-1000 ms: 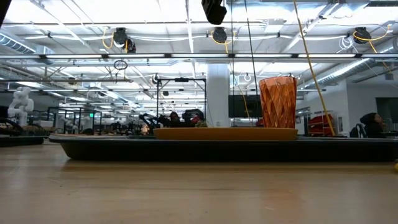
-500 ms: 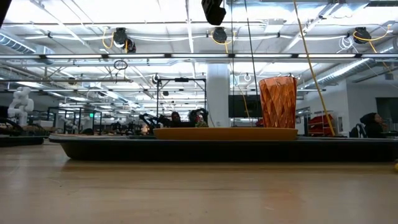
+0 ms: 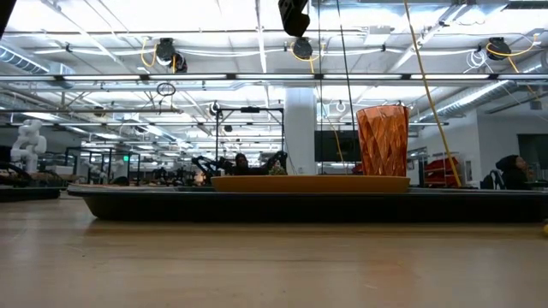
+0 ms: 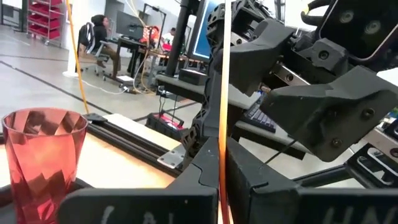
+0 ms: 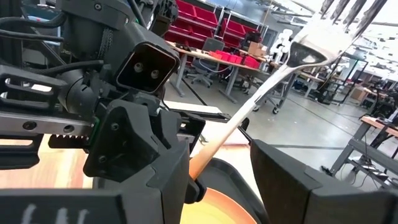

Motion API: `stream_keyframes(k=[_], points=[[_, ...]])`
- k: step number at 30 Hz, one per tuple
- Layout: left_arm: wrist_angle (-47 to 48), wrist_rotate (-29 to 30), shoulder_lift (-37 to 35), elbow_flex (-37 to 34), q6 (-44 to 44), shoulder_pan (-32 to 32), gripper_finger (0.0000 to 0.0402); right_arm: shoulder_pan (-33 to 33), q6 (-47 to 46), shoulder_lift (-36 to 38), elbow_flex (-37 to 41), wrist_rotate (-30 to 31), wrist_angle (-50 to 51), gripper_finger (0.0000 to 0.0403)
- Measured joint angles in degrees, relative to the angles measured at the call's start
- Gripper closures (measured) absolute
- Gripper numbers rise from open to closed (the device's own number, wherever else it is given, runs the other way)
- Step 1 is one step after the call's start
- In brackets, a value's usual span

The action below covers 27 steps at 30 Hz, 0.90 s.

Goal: Pick and place plate/cup/fork/spoon on tray
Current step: Put the orange fork on the black tray to the right of the orange plate

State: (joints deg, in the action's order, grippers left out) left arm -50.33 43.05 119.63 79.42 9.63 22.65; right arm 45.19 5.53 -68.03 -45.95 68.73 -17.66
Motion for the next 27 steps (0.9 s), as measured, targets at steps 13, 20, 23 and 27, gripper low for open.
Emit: stream_keyframes(k=[13,20,23,27], points=[[0.00,-0.62,0.00,0.00,-0.55,-0.02,0.0394,-0.09,-0.46,0.00,0.00,-2.89,0.37,0.0238],[0.00,-1.01,0.00,0.00,-0.74,-0.02,0.0396,-0.12,-0.34,-0.01,0.14,-2.86,0.30,0.0238],[0.00,-1.55,0.00,0.00,-0.94,-0.07,0.0396,-0.57,-0.34,-0.02,0.80,-2.86,0.35,0.0238],[0.00,-1.60,0.00,0.00,-0.94,-0.08,0.0392,-1.35,-0.34,-0.02,2.20,-2.88,-2.01,0.0238]])
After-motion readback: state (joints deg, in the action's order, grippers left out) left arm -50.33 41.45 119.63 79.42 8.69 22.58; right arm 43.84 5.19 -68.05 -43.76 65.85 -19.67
